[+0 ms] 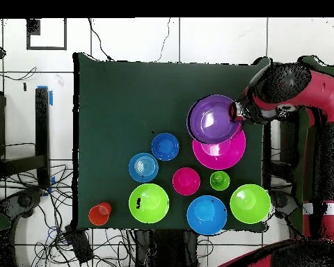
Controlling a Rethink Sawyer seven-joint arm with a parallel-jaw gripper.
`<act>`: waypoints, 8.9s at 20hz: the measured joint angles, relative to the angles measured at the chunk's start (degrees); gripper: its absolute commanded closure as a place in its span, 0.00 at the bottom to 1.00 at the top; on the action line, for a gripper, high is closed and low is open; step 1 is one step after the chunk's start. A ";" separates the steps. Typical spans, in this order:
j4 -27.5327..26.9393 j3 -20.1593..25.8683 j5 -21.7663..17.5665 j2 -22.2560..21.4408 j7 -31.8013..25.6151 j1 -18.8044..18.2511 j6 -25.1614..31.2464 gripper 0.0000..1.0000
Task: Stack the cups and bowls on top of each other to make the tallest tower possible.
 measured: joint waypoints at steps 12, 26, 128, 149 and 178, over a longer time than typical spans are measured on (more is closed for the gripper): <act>1.72 -1.00 -0.01 -0.85 0.00 -3.28 -0.01 1.00; 11.77 -2.40 0.00 -4.90 0.00 -9.56 -1.23 1.00; 6.92 -2.71 0.46 2.87 0.00 -5.84 -9.25 0.00; 7.83 -2.79 0.49 -10.41 0.00 -1.06 -6.46 0.00; 21.39 -3.04 1.63 -12.04 0.00 -1.34 -20.72 1.00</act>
